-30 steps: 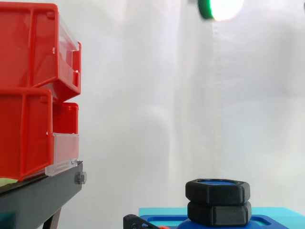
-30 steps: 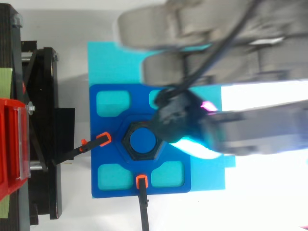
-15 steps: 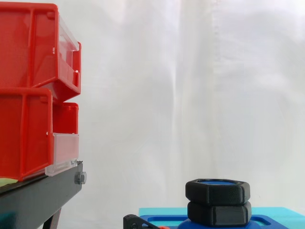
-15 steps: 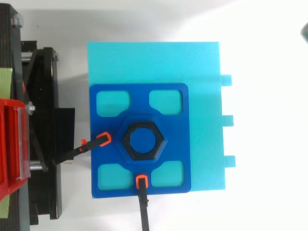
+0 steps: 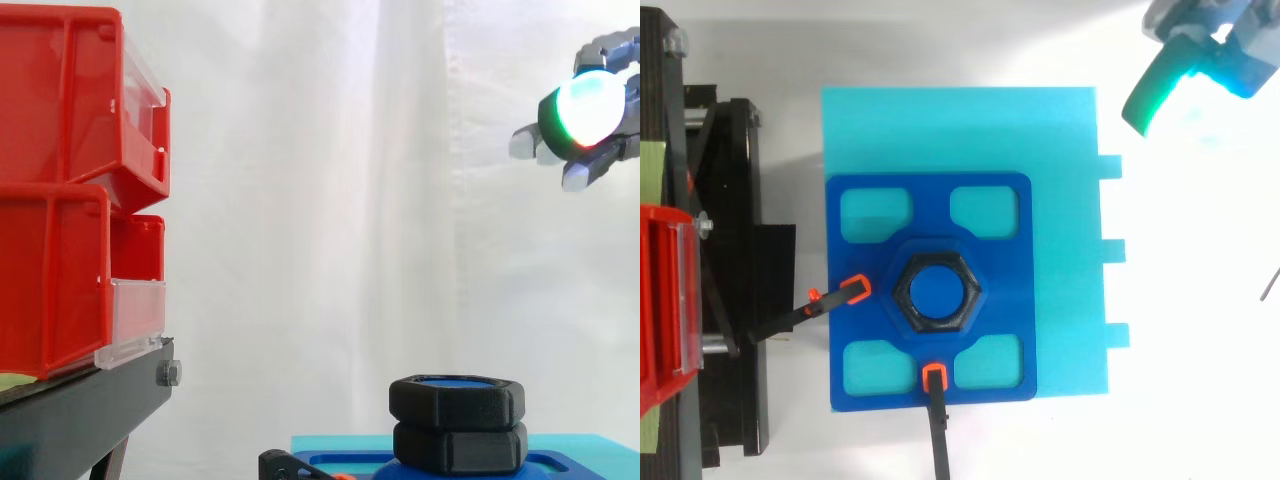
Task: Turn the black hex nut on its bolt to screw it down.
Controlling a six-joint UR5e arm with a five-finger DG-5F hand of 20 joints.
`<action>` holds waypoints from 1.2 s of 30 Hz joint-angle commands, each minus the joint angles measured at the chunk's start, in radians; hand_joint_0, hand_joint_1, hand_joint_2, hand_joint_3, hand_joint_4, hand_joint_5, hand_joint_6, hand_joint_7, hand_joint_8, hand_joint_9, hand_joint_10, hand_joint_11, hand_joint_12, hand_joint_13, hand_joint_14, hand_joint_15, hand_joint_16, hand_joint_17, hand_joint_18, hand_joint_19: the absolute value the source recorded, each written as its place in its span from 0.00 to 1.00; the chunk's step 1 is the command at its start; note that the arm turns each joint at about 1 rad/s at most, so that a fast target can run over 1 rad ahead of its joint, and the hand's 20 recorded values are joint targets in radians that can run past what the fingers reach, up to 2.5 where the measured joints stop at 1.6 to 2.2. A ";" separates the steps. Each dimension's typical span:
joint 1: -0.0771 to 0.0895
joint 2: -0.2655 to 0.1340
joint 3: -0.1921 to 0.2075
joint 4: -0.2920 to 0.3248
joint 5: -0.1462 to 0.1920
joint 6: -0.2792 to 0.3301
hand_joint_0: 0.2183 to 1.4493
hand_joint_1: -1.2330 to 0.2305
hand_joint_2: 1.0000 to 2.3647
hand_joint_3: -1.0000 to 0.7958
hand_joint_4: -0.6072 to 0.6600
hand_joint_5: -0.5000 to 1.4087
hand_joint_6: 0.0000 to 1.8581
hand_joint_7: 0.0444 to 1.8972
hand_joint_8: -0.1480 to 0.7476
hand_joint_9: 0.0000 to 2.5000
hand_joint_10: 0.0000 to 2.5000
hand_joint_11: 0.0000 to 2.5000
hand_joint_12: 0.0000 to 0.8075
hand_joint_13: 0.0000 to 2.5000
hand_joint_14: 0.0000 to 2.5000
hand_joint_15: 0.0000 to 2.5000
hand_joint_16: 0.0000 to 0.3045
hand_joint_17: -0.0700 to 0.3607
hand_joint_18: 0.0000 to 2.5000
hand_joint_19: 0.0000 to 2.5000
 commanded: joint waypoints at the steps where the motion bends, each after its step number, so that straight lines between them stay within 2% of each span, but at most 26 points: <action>1: 0.000 -0.002 -0.001 -0.010 0.002 0.003 0.18 0.52 0.00 0.28 0.69 0.17 0.27 0.41 0.51 0.14 0.00 0.05 0.40 0.07 0.00 0.01 0.18 0.45 0.12 0.18; 3: 0.000 -0.002 -0.001 -0.012 0.002 0.003 0.19 0.53 0.00 0.28 0.68 0.17 0.27 0.40 0.47 0.10 0.00 0.04 0.39 0.04 0.00 0.00 0.18 0.44 0.10 0.18; 5: 0.000 0.000 -0.001 -0.021 -0.001 0.003 0.19 0.55 0.00 0.28 0.64 0.15 0.27 0.38 0.40 0.00 0.00 0.00 0.36 0.00 0.00 0.00 0.16 0.42 0.01 0.20; 12: 0.000 0.000 0.001 -0.095 0.001 0.003 0.20 0.56 0.00 0.28 0.62 0.13 0.27 0.33 0.40 0.00 0.00 0.00 0.38 0.00 0.00 0.00 0.16 0.41 0.00 0.16; 15: 0.000 0.000 0.001 -0.112 0.001 0.003 0.19 0.59 0.00 0.28 0.61 0.12 0.27 0.32 0.39 0.00 0.00 0.00 0.40 0.00 0.00 0.00 0.16 0.42 0.00 0.16; 19: 0.000 0.000 0.001 -0.115 0.001 0.003 0.17 0.67 0.00 0.28 0.61 0.11 0.27 0.30 0.39 0.00 0.00 0.00 0.42 0.00 0.00 0.01 0.17 0.43 0.00 0.16; 25: 0.000 0.000 0.001 -0.115 0.001 0.003 0.18 0.70 0.00 0.28 0.58 0.11 0.27 0.29 0.37 0.00 0.00 0.00 0.40 0.00 0.00 0.01 0.16 0.42 0.00 0.17; 29: 0.000 0.000 0.001 -0.115 0.001 0.003 0.18 0.77 0.00 0.28 0.53 0.11 0.27 0.29 0.32 0.00 0.00 0.00 0.37 0.00 0.00 0.02 0.15 0.40 0.00 0.17; 36: 0.000 0.000 -0.001 -0.115 0.001 0.003 0.19 0.80 0.00 0.28 0.54 0.10 0.27 0.25 0.31 0.00 0.00 0.00 0.36 0.00 0.00 0.01 0.15 0.40 0.00 0.17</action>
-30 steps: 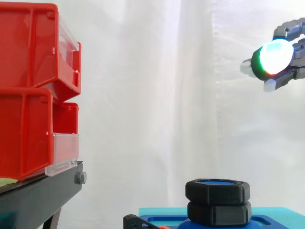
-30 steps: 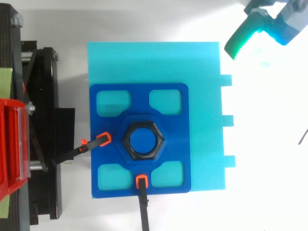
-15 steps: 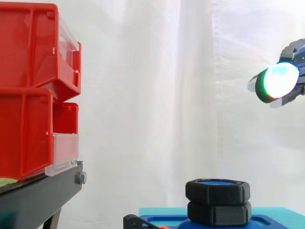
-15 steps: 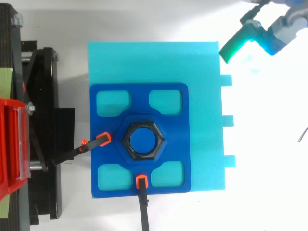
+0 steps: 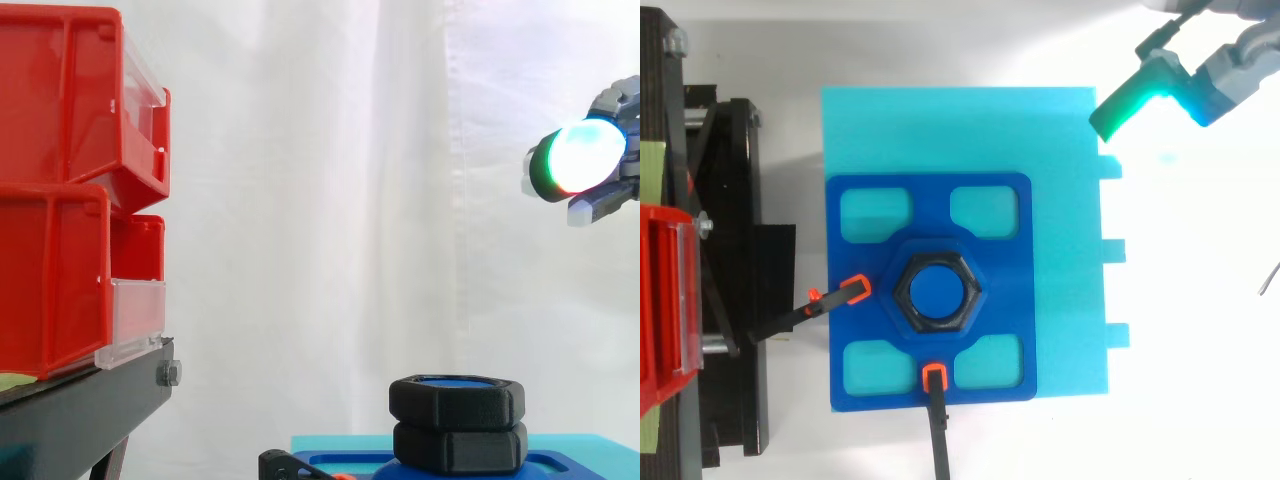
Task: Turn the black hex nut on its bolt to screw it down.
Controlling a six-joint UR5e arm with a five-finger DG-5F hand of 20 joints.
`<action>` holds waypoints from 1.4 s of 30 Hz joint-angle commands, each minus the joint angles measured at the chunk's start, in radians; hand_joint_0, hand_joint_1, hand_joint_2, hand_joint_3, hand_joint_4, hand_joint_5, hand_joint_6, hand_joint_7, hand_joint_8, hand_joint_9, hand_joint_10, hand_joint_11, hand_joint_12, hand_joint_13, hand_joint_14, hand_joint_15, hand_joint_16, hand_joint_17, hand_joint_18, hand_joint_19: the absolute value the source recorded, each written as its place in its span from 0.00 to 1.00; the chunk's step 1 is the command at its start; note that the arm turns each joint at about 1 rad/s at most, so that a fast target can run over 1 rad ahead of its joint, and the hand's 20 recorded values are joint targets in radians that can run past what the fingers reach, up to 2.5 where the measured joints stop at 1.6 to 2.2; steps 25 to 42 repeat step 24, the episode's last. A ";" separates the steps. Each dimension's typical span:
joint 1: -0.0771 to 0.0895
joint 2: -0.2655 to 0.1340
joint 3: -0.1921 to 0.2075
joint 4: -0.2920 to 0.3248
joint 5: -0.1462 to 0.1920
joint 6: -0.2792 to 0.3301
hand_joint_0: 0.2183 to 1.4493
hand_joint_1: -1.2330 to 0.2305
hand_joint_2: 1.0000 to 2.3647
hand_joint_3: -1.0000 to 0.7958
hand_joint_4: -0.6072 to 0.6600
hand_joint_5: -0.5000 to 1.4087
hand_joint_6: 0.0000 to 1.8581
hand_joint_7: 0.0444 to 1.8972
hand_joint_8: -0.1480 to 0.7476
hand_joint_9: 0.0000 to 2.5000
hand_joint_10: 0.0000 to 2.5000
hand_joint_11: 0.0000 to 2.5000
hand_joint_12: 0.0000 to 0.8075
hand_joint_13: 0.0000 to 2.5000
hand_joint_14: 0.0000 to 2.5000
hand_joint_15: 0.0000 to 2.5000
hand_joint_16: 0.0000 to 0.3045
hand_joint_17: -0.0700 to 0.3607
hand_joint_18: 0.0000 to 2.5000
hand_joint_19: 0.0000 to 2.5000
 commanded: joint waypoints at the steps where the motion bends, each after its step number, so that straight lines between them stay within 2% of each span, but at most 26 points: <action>1: 0.000 0.000 -0.001 0.000 0.000 0.000 0.19 0.80 0.00 0.28 0.53 0.10 0.27 0.25 0.30 0.00 0.00 0.00 0.36 0.00 0.00 0.02 0.15 0.40 0.00 0.17; 7: 0.000 0.000 -0.001 0.000 0.000 0.000 0.19 0.81 0.00 0.28 0.52 0.10 0.27 0.25 0.30 0.00 0.00 0.00 0.36 0.00 0.00 0.02 0.15 0.40 0.00 0.17; 23: 0.000 0.000 -0.001 0.000 0.000 0.000 0.19 0.71 0.00 0.28 0.51 0.10 0.27 0.26 0.30 0.00 0.00 0.00 0.36 0.00 0.00 0.01 0.15 0.41 0.00 0.15; 42: 0.000 0.000 0.001 0.000 0.000 0.000 0.19 0.71 0.00 0.28 0.51 0.10 0.27 0.26 0.30 0.00 0.00 0.00 0.36 0.00 0.00 0.01 0.15 0.41 0.00 0.15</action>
